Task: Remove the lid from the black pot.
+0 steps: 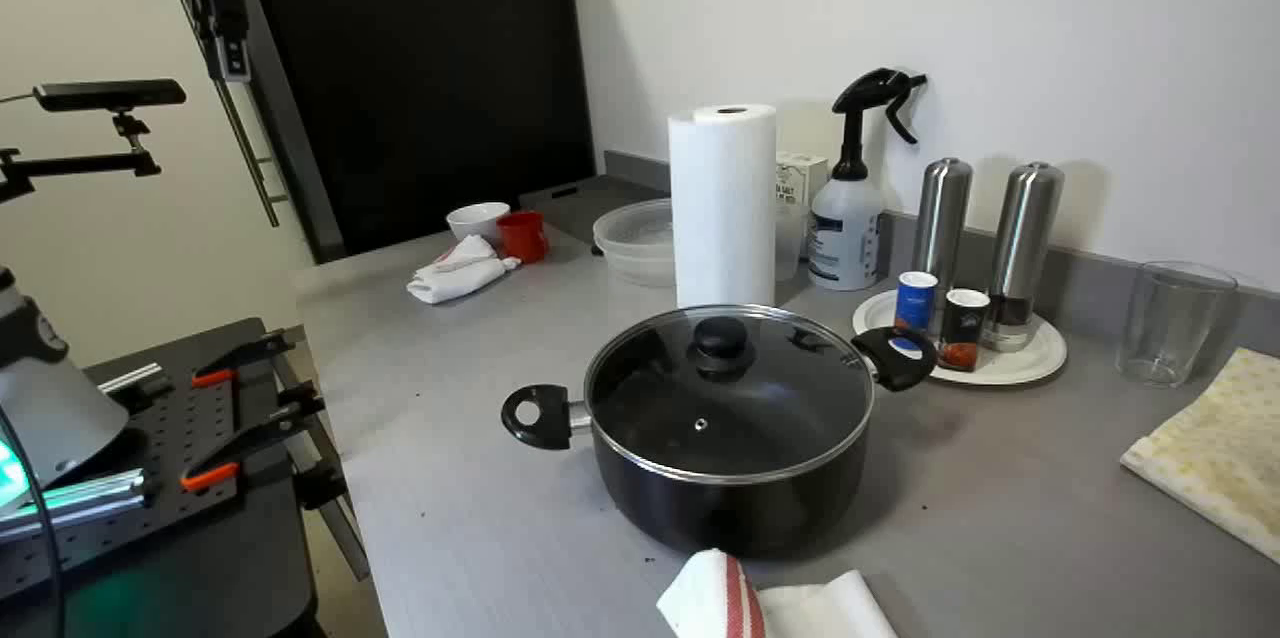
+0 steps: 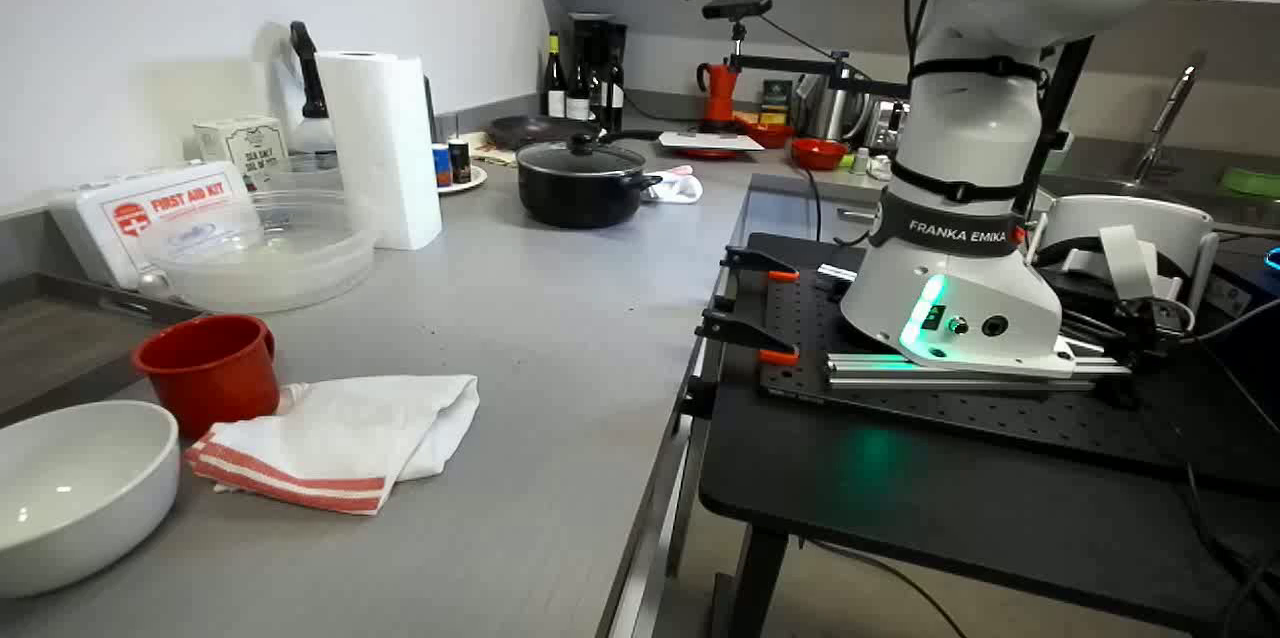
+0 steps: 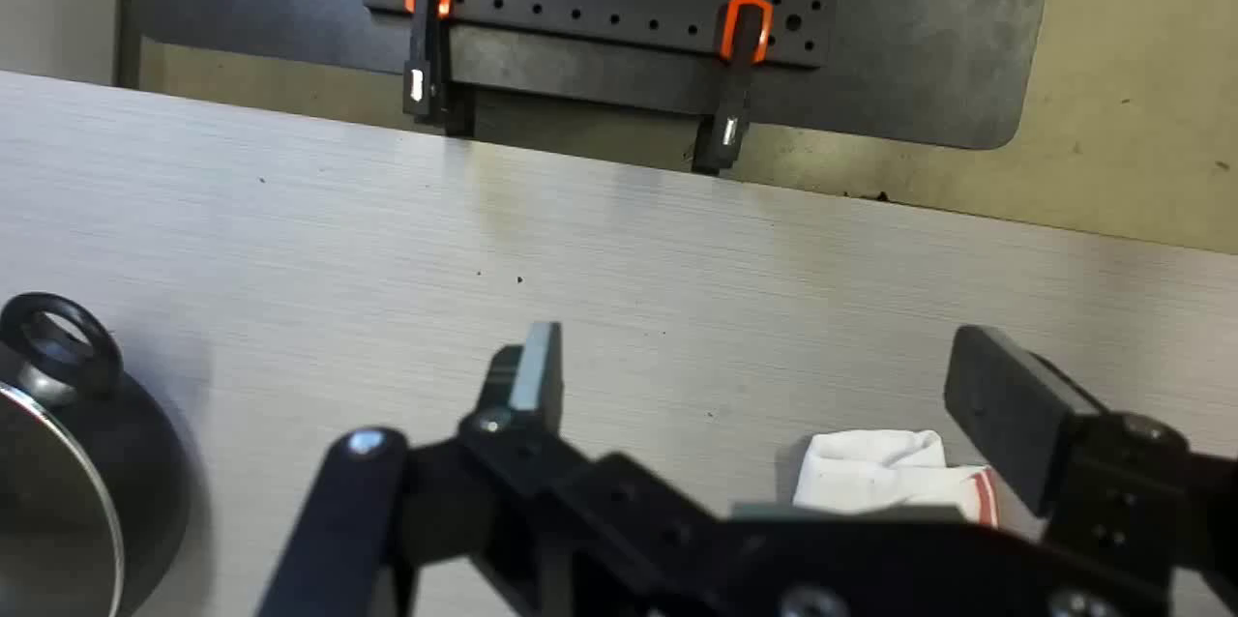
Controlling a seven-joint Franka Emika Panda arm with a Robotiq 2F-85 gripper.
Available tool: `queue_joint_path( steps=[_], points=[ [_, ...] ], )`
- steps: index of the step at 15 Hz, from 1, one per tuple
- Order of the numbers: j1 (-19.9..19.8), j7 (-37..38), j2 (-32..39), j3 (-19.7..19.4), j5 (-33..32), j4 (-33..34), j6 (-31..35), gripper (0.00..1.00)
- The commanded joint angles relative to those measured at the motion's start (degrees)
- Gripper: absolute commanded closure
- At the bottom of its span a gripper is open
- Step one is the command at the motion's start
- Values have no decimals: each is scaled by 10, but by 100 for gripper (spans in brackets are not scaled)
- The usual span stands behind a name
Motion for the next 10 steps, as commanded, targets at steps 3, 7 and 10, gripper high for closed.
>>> queue_joint_path(
  steps=[3, 7, 10],
  points=[
    [0, 0, 0, 0, 0, 1, -1, 0],
    [0, 0, 0, 0, 0, 1, -1, 0],
    [-5, -2, 15, -3, -4, 10, 3, 0]
  ],
)
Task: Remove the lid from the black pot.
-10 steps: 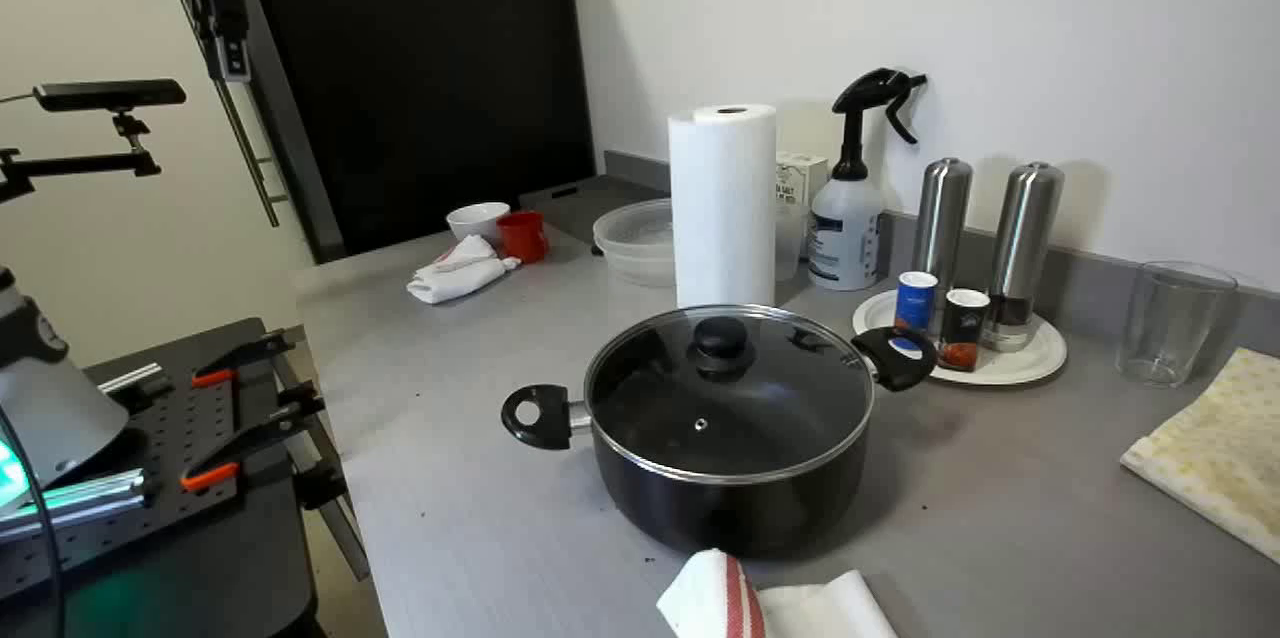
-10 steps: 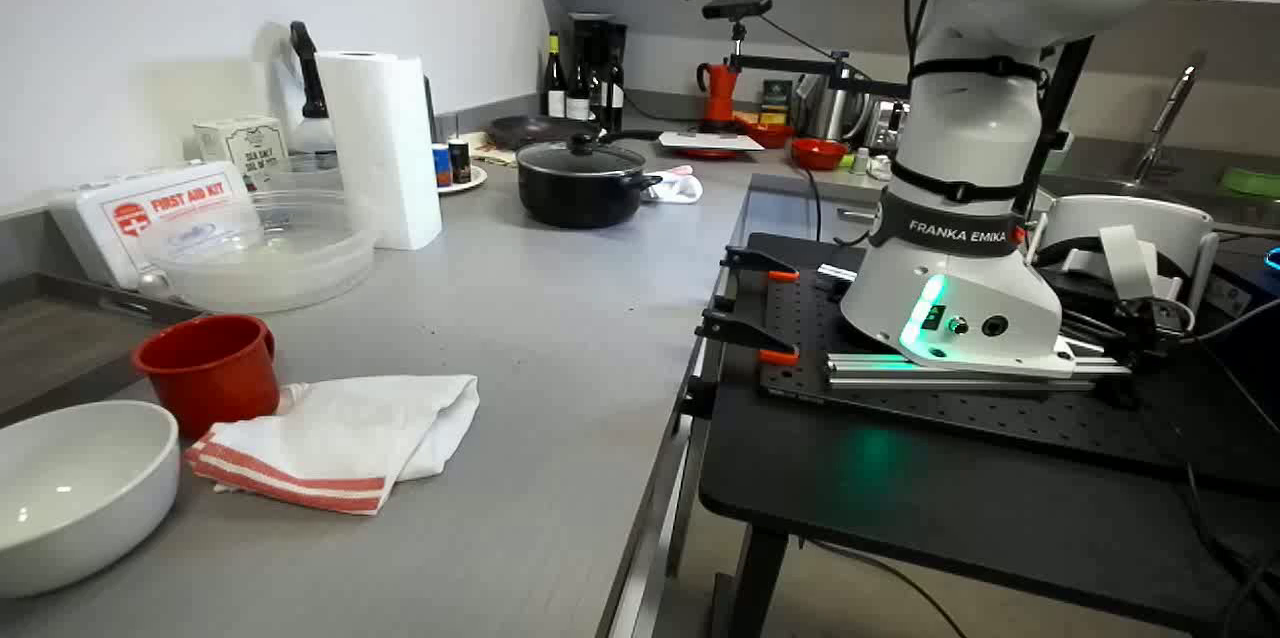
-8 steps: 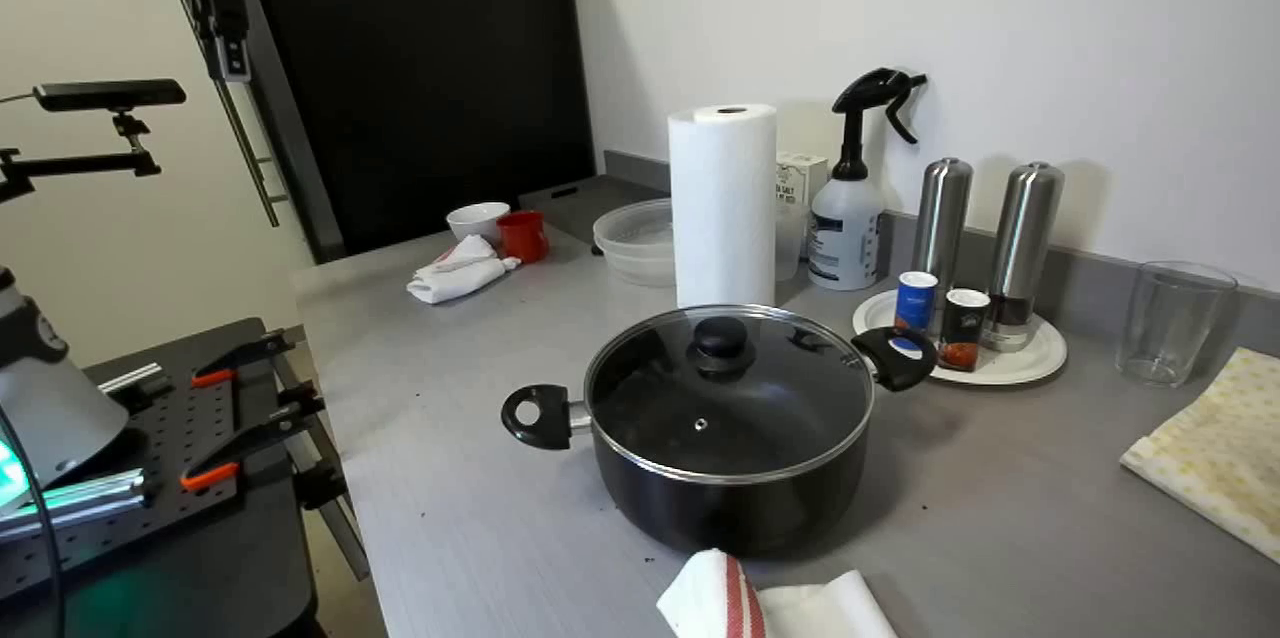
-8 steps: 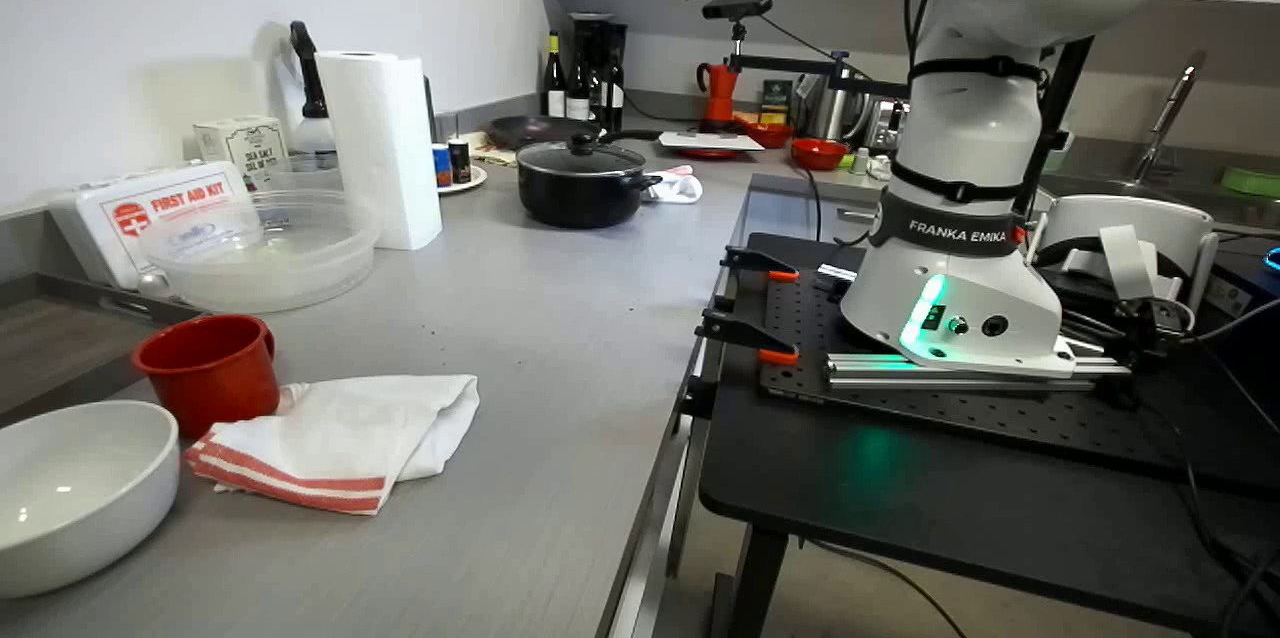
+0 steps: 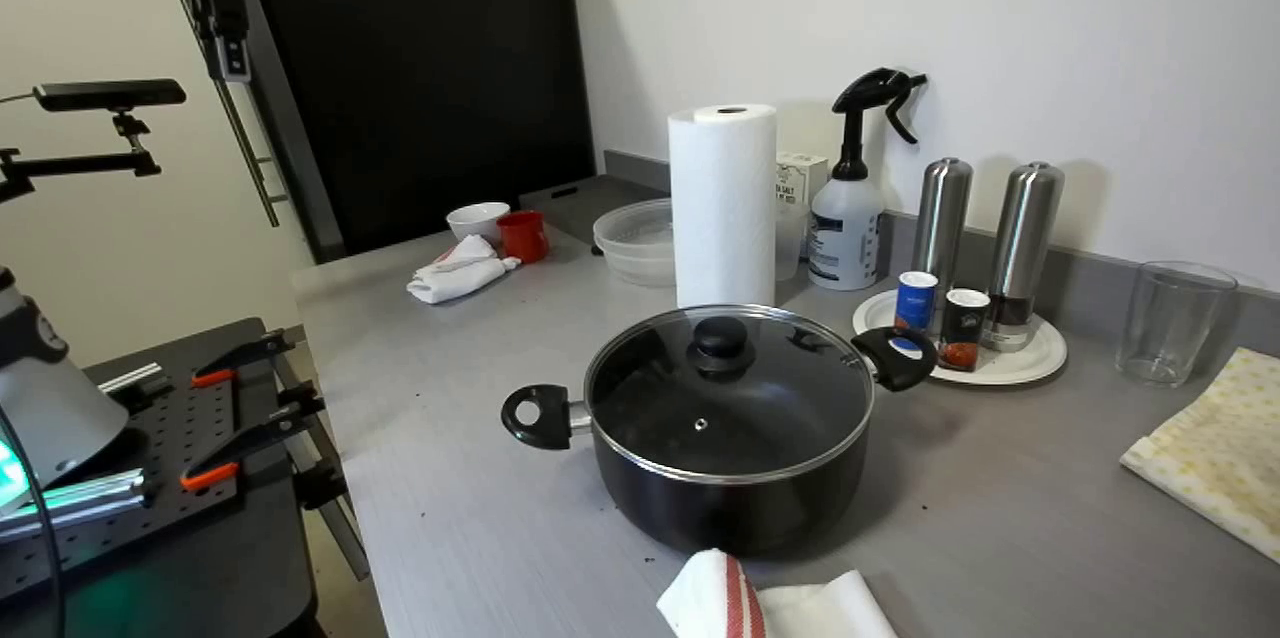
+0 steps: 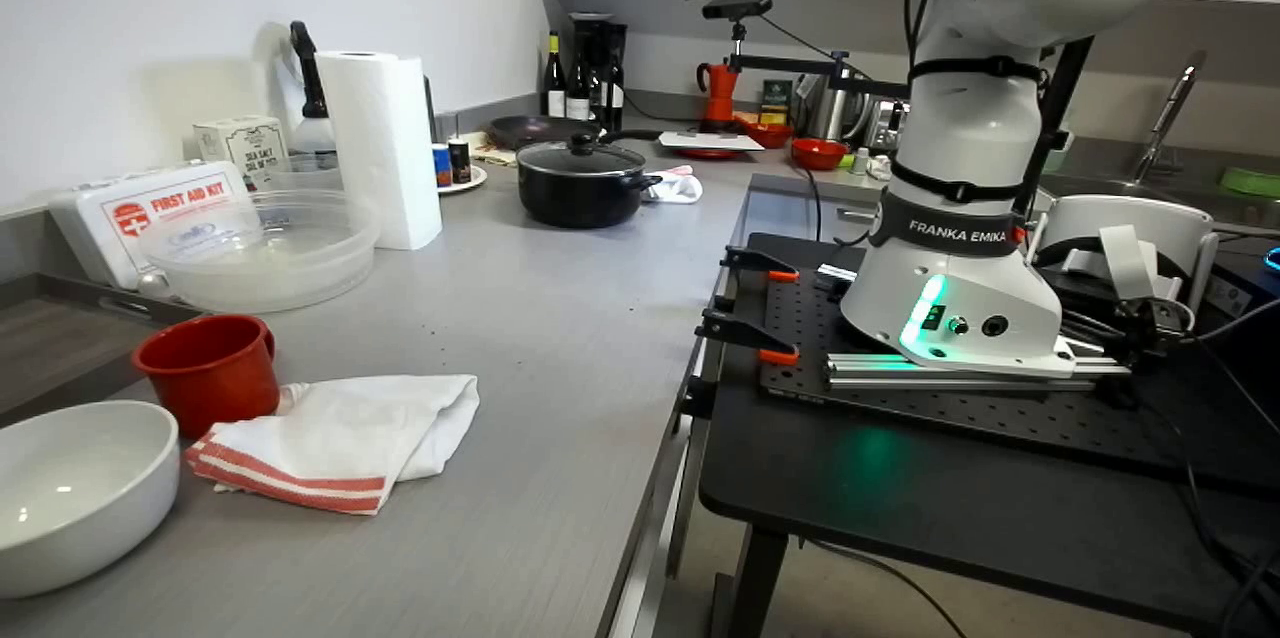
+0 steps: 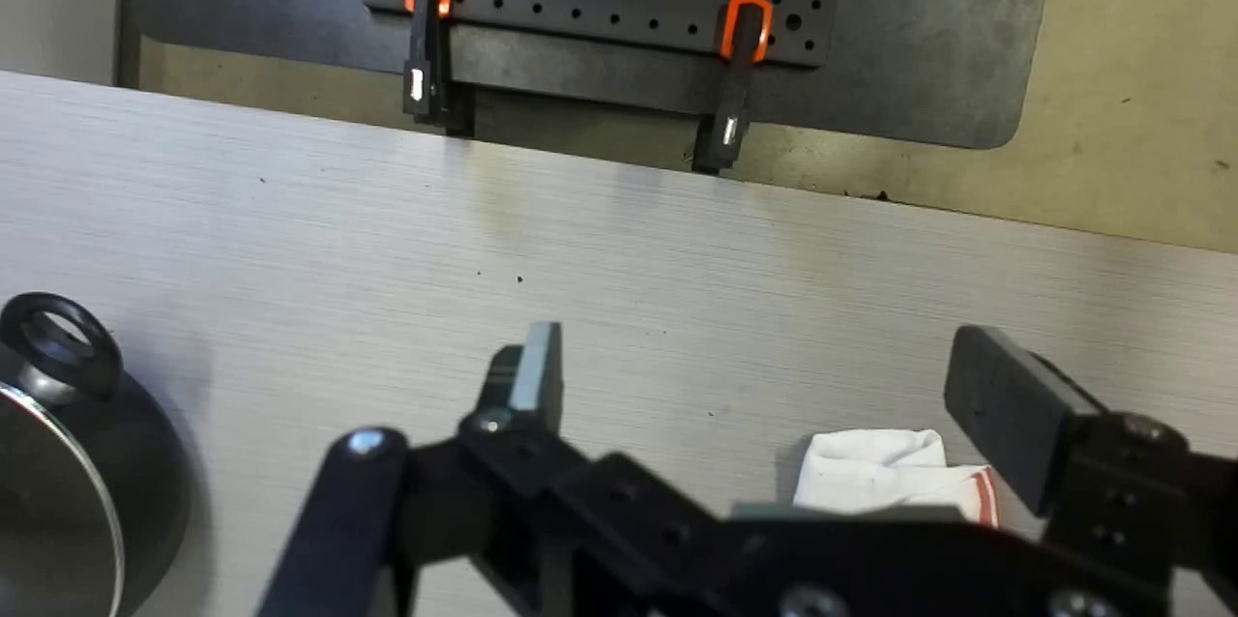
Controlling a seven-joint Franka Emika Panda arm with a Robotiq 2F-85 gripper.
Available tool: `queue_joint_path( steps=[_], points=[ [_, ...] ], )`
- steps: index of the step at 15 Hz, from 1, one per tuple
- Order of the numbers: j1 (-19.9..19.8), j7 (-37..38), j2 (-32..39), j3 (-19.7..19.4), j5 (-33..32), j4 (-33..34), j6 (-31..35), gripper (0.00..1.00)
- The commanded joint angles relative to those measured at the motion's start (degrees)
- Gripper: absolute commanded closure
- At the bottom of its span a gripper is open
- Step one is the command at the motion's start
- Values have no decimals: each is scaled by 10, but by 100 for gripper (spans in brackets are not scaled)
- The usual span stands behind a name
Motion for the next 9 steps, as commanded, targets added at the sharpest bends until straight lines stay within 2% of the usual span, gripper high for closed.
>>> queue_joint_path(
  steps=[1, 5, 9],
  points=[
    [-9, -5, 28, -7, -7, 16, 8, 0],
    [-37, -20, 86, -33, -34, 40, 44, 0],
    [-70, -49, 156, -78, -50, 72, 91, 0]
  ],
)
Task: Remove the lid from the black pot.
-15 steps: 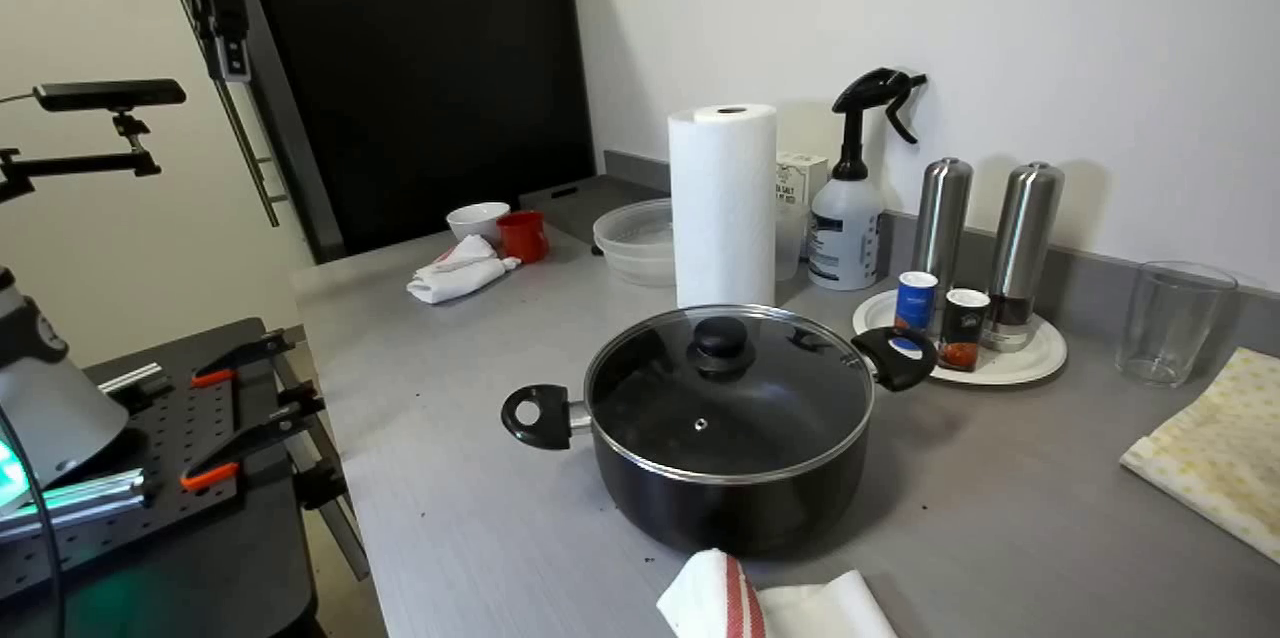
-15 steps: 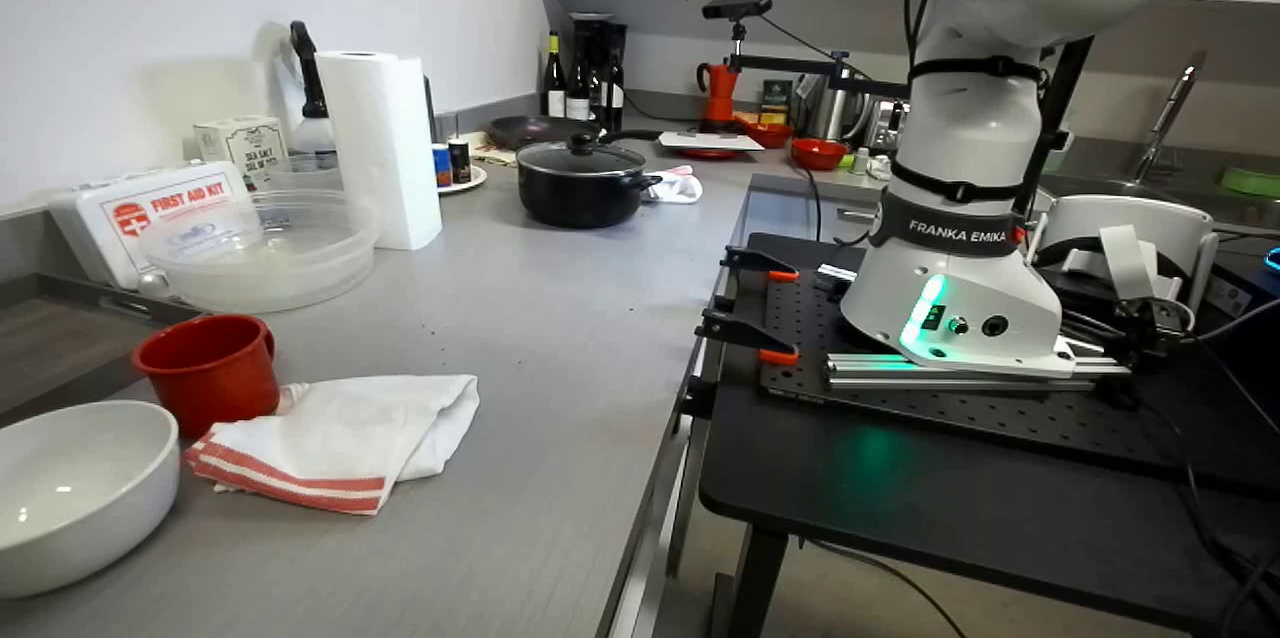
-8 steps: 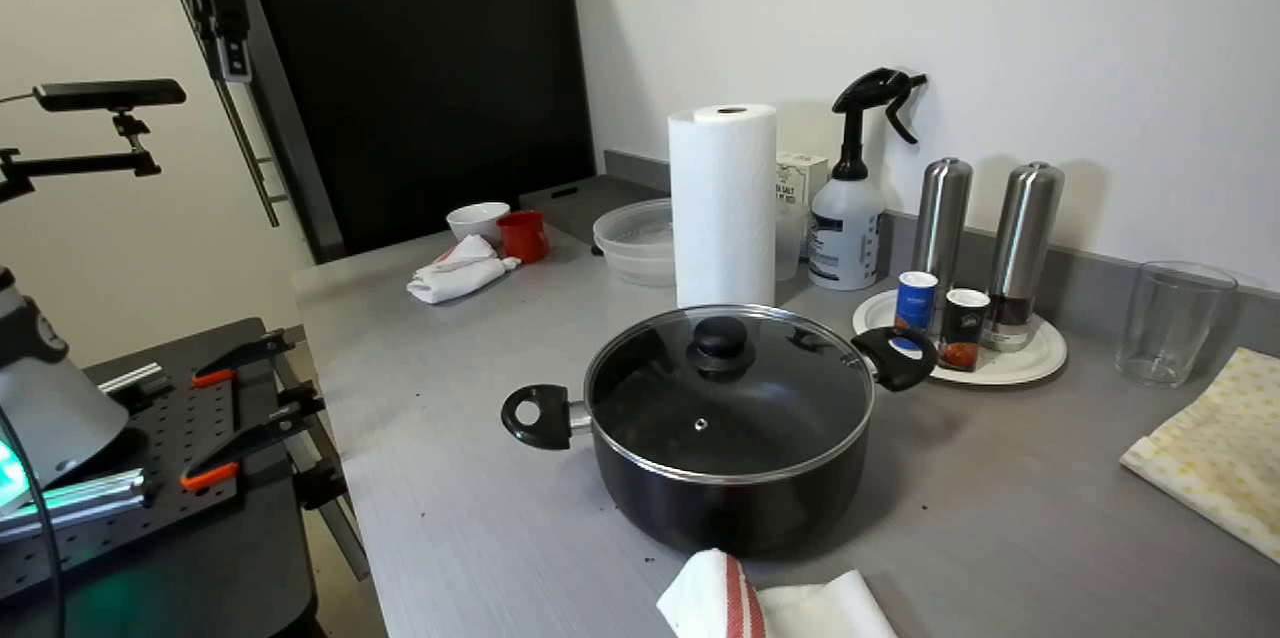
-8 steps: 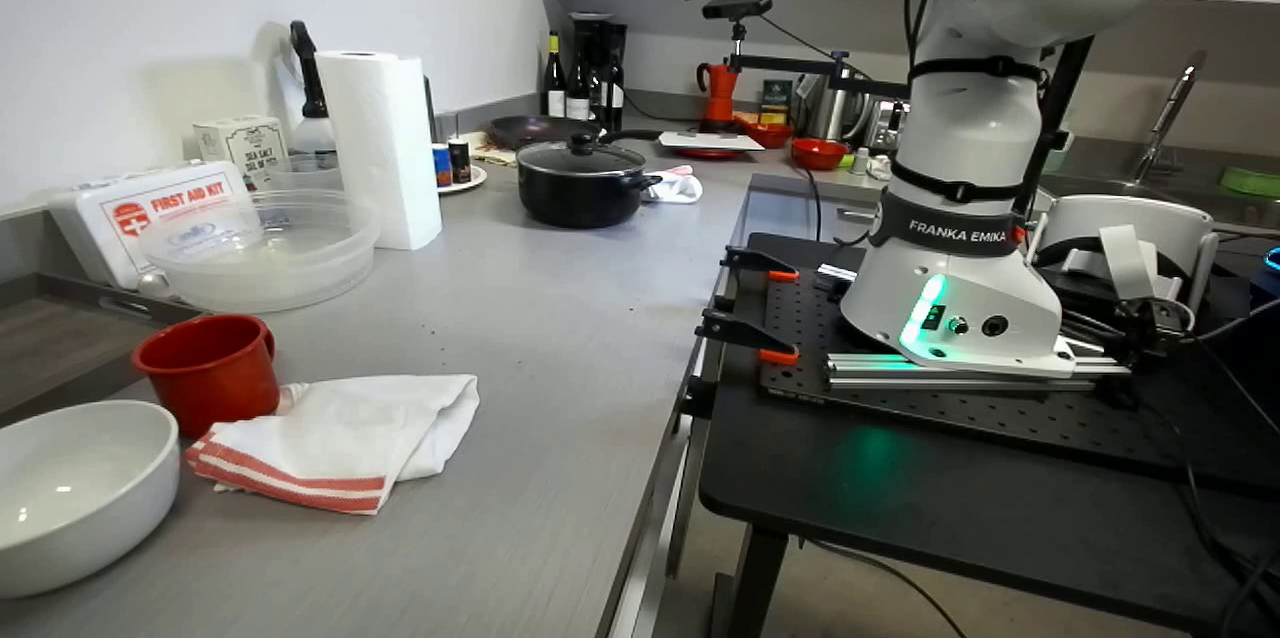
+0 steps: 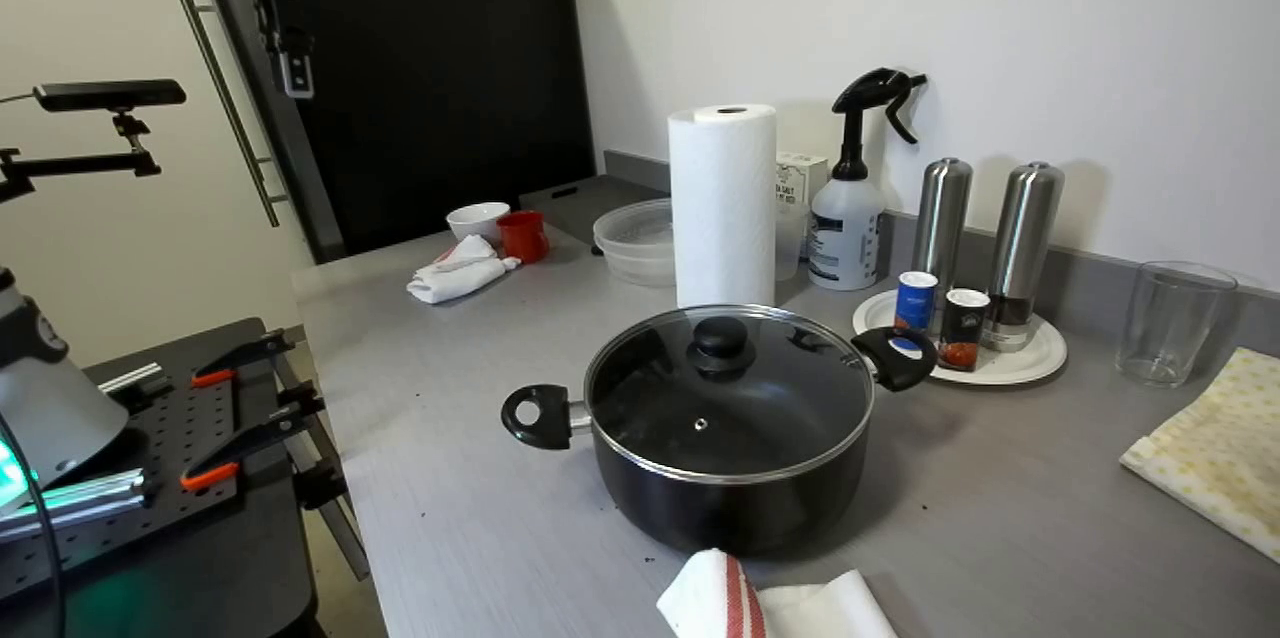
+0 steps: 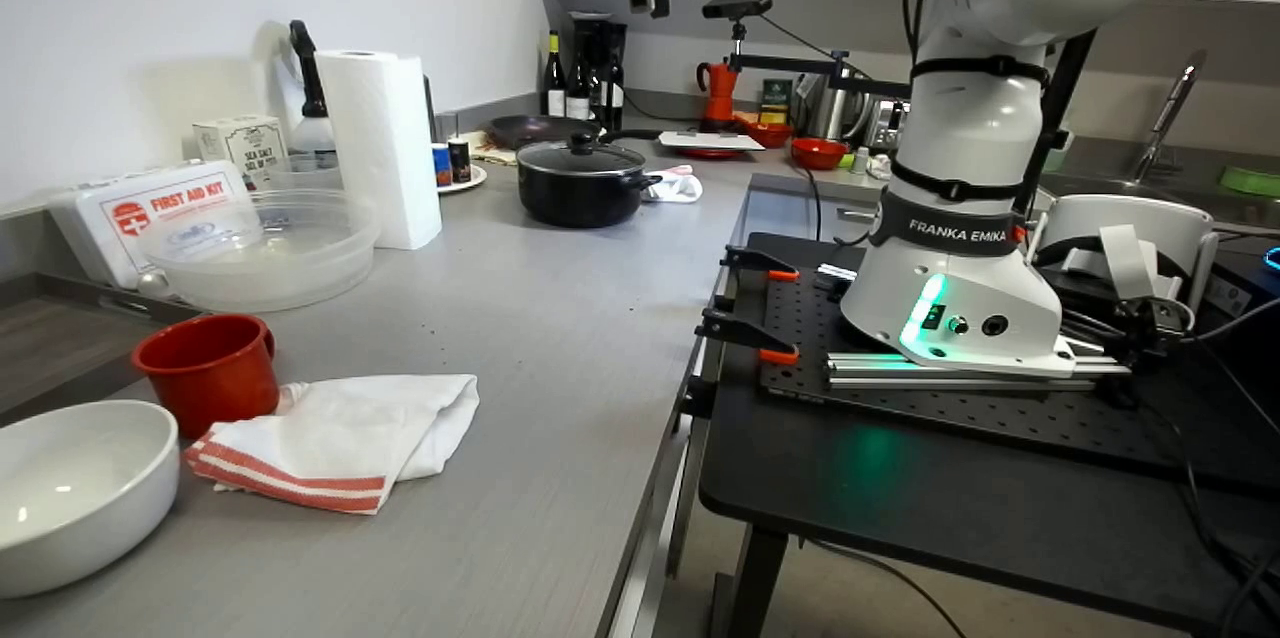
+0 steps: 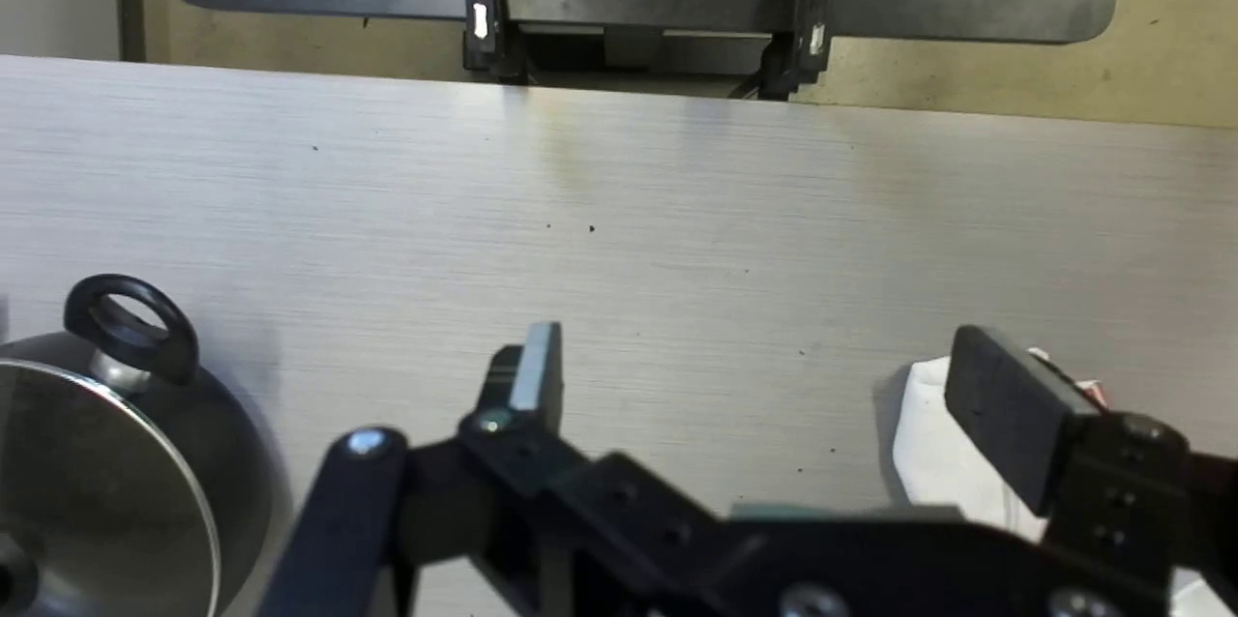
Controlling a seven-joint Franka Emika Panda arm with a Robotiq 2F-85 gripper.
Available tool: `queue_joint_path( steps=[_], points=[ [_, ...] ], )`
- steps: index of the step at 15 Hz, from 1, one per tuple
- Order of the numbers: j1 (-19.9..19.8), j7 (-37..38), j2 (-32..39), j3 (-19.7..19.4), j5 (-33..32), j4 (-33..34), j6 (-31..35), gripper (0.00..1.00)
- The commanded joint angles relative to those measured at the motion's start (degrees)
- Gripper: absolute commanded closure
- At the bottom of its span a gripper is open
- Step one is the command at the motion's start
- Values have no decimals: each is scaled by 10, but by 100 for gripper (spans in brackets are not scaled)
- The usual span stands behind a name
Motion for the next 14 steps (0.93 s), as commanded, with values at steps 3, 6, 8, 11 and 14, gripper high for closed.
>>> queue_joint_path(
  steps=[3, 6, 8, 11, 14],
  points=[
    [-48, -51, 115, -69, -8, 78, 49, 0],
    [-75, -79, 169, -111, 3, 122, 61, 0],
    [-91, -90, 203, -134, 11, 150, 70, 0],
    [-115, -96, 255, -162, 23, 191, 99, 0],
    [-139, -92, 317, -183, 48, 240, 125, 0]
  ],
)
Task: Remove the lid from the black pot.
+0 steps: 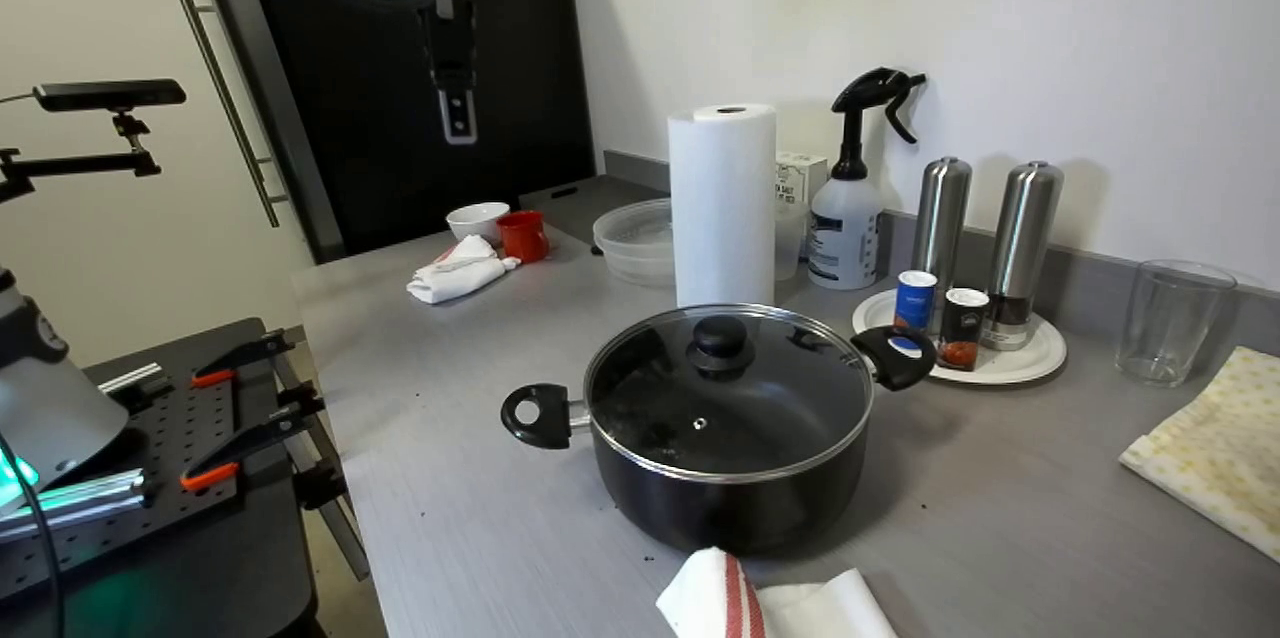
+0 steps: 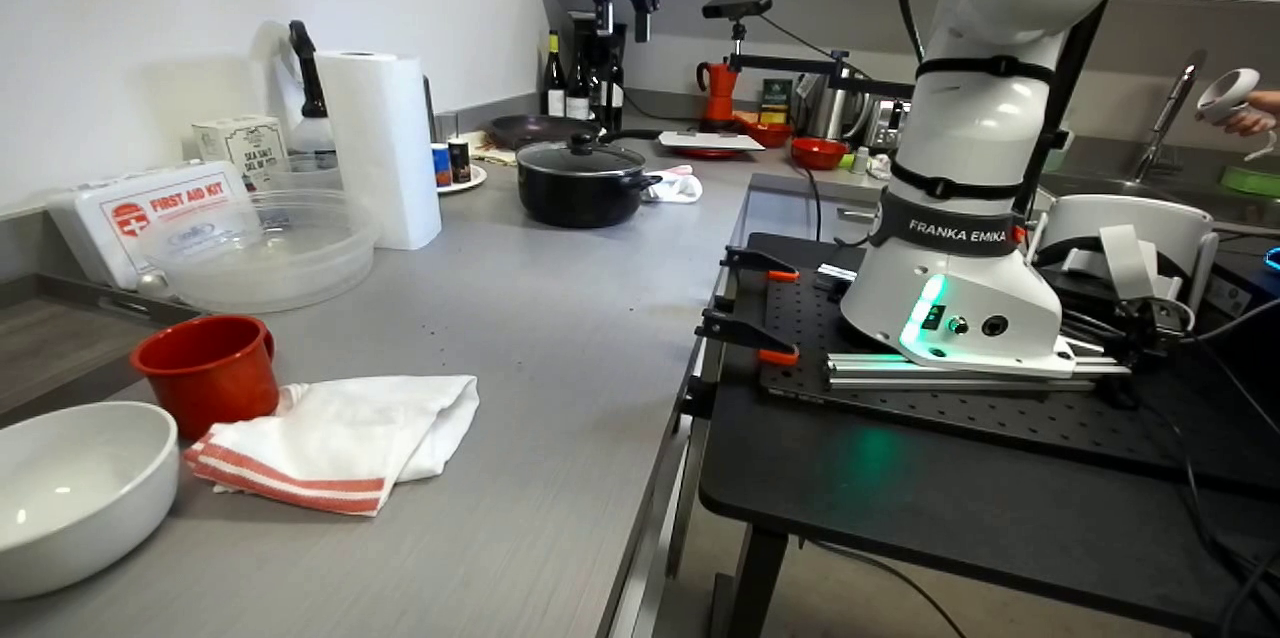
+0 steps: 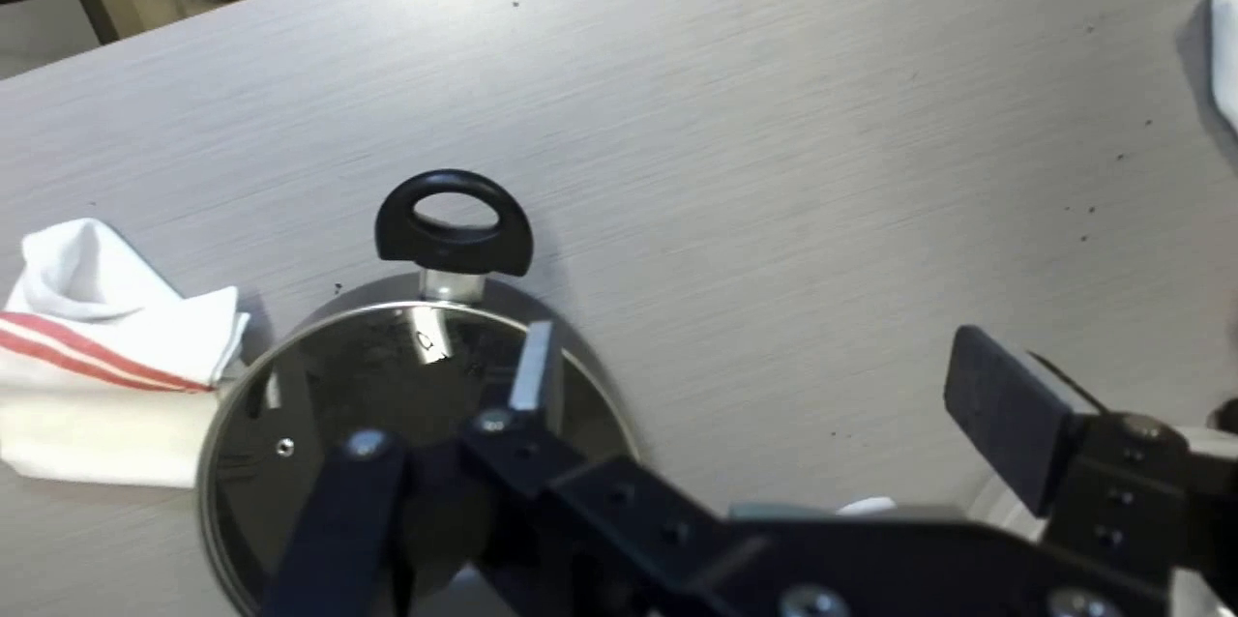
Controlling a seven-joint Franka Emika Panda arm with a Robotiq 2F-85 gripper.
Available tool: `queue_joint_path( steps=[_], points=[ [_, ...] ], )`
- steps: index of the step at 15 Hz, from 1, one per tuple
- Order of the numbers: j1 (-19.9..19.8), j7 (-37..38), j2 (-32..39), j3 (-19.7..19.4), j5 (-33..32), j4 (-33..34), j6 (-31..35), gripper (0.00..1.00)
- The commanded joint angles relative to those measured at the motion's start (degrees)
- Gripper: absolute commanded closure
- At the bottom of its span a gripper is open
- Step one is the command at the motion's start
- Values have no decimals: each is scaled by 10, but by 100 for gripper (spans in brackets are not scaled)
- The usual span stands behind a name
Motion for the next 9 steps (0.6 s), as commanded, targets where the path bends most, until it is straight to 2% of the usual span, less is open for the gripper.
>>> queue_joint_path(
  steps=[1, 4, 9],
  points=[
    [-25, -12, 90, -19, 49, 77, 18, 0],
    [-48, -33, 144, -26, 100, 119, 42, 0],
    [-83, -45, 234, -12, 159, 186, 70, 0]
  ],
)
